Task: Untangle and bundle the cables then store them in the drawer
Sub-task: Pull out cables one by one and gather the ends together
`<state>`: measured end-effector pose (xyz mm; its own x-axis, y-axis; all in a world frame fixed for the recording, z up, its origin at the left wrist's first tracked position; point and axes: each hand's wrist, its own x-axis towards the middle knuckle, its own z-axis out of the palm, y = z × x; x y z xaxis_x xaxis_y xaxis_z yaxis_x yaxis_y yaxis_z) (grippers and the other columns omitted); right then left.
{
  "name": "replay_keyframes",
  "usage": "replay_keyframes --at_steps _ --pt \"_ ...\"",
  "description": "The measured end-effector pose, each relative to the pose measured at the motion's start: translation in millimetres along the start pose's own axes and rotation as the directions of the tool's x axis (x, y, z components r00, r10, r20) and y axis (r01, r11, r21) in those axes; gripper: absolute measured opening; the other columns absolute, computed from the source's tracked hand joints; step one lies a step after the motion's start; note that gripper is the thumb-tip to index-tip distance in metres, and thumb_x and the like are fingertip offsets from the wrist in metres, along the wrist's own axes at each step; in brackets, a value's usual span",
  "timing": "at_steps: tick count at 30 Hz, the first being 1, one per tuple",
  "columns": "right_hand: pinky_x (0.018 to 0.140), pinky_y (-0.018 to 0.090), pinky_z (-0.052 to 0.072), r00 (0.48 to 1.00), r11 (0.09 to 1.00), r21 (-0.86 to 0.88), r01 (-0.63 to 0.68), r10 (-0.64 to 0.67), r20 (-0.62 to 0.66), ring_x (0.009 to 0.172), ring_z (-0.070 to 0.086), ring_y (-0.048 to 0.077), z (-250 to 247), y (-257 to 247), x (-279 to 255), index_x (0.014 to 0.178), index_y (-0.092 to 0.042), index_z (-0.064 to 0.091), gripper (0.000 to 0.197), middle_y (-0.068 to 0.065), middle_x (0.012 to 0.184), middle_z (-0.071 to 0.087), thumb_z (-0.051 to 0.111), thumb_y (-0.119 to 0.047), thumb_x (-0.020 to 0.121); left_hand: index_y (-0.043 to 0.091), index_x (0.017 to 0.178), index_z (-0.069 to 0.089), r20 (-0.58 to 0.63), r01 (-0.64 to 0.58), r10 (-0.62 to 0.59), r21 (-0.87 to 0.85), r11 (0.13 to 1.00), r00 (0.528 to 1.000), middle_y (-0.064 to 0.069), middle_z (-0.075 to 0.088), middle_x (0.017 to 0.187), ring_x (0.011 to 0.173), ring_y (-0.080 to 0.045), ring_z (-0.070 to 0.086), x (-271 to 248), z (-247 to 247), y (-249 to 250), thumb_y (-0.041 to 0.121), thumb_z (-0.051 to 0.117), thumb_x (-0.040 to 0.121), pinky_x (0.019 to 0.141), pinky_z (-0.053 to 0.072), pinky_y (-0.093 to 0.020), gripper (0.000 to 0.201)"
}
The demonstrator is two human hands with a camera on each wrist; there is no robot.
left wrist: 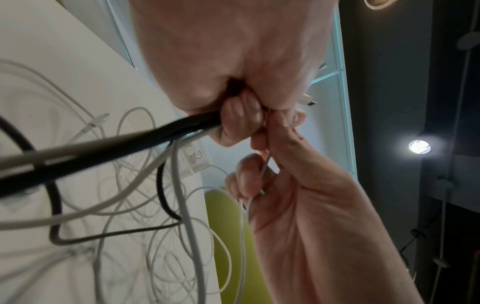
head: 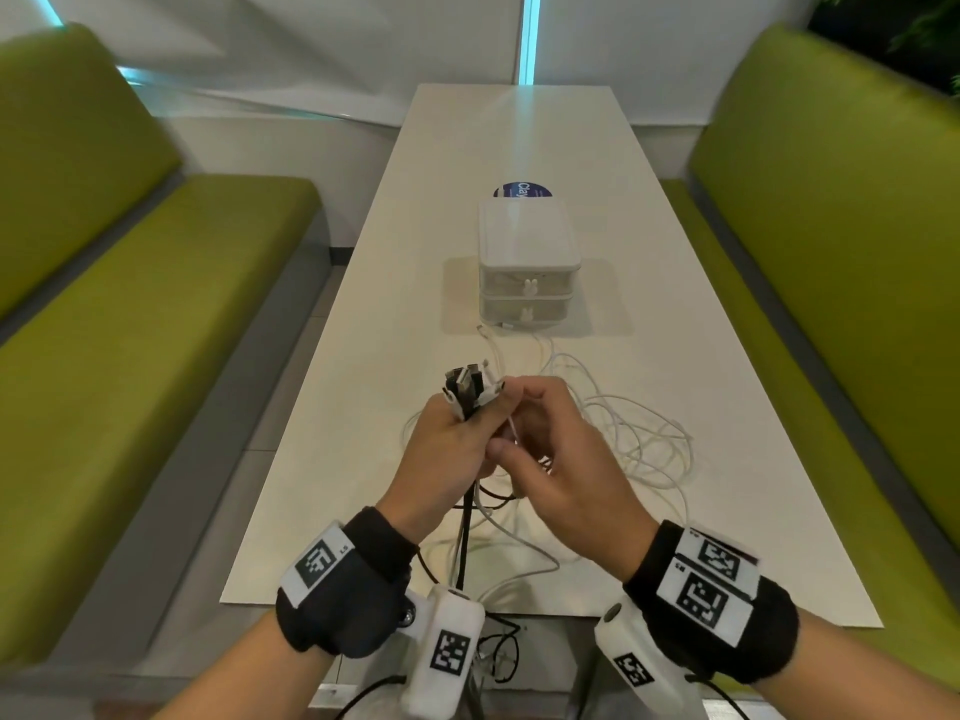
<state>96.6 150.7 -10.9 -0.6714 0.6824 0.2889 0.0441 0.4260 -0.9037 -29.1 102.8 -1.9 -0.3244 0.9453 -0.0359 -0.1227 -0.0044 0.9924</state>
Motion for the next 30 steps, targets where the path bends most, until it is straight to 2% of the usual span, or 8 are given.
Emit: replay_keyframes --at_steps 4,8,11,14,17,20,26,30 --pt "0.066 0.043 0.054 1.000 0.999 -0.049 -0.003 0.004 0.023 0.066 0.065 0.024 -2 3 0 0.114 -0.028 0.030 0.034 -0.011 0.084 0.069 0.053 -0.011 0.096 0.030 0.070 0.072 0.083 -0.032 0.027 0.058 0.998 0.996 0.007 0.039 0.049 0.045 -0.011 0.024 -3 0 4 0.039 0.057 0.086 0.043 0.020 -0.024 0.024" --pt "0.064 0.031 0.052 0.993 0.975 -0.221 0.028 -0.001 0.122 0.067 0.064 0.011 -9 1 1 0.116 -0.044 0.023 0.056 -0.028 0.077 0.062 0.052 -0.002 0.091 0.012 0.068 0.059 0.112 -0.018 0.004 0.122 0.992 0.994 0.004 0.036 0.048 0.041 -0.010 0.025 -4 -1 4 0.044 0.061 0.080 0.041 0.022 -0.022 0.034" --pt "0.071 0.026 0.052 0.990 0.970 -0.235 0.057 -0.025 0.139 0.076 0.066 0.007 -12 -1 0 0.125 -0.037 0.024 0.051 -0.022 0.084 0.065 0.055 -0.010 0.094 -0.005 0.074 0.056 0.053 -0.007 0.001 0.113 0.994 0.999 0.005 0.032 0.047 0.039 -0.010 0.023 -5 3 6 0.044 0.056 0.083 0.039 0.020 -0.021 0.050" --pt "0.056 0.018 0.042 0.994 0.954 -0.284 0.097 -0.077 0.081 0.057 0.056 0.008 -12 -2 -1 0.122 -0.032 0.026 0.043 -0.020 0.067 0.057 0.056 -0.018 0.095 0.001 0.080 0.068 -0.061 -0.058 0.061 0.047 0.997 0.996 -0.005 0.039 0.053 0.043 -0.012 0.030 -10 6 9 0.045 0.052 0.086 0.043 0.024 -0.021 0.047" --pt "0.049 0.026 0.036 0.998 0.950 -0.306 0.065 -0.059 0.030 0.050 0.049 0.015 -15 -7 -1 0.108 -0.030 0.033 0.025 -0.003 0.059 0.057 0.054 -0.027 0.096 0.016 0.078 0.074 -0.096 -0.172 0.187 0.145 0.974 0.978 -0.006 0.070 0.077 0.073 -0.018 0.064 -10 3 8 0.046 0.047 0.095 0.075 0.051 -0.035 0.044" --pt "0.049 0.026 0.034 0.997 0.925 -0.372 0.076 -0.060 0.055 0.049 0.045 0.014 -17 -9 1 0.101 -0.027 0.038 0.016 -0.004 0.055 0.051 0.051 -0.035 0.096 0.012 0.067 0.069 -0.166 -0.226 0.239 0.094 0.970 0.957 -0.008 0.072 0.076 0.086 -0.025 0.070 -15 4 12 0.044 0.044 0.093 0.095 0.049 -0.046 0.049" --pt "0.049 0.031 0.036 0.994 0.877 -0.475 0.069 -0.021 0.105 0.046 0.044 0.013 -34 15 -6 0.061 -0.018 0.046 0.052 -0.006 0.046 0.041 0.038 -0.059 0.093 0.016 0.056 0.047 -0.208 -0.275 0.234 -0.198 0.941 0.950 0.000 0.038 0.047 0.043 -0.022 0.050 -16 -5 33 0.025 0.036 0.103 0.059 0.054 -0.040 0.049" --pt "0.044 0.022 0.024 0.977 0.730 -0.667 0.152 -0.008 0.214 0.039 0.034 0.009 -33 20 -8 0.054 -0.022 0.038 0.057 -0.005 0.042 0.033 0.036 -0.070 0.086 0.016 0.057 0.053 -0.003 -0.146 0.149 0.177 0.973 0.989 0.009 0.048 0.050 0.045 -0.008 0.040 -20 -1 21 0.030 0.048 0.099 0.049 0.033 -0.023 0.044"
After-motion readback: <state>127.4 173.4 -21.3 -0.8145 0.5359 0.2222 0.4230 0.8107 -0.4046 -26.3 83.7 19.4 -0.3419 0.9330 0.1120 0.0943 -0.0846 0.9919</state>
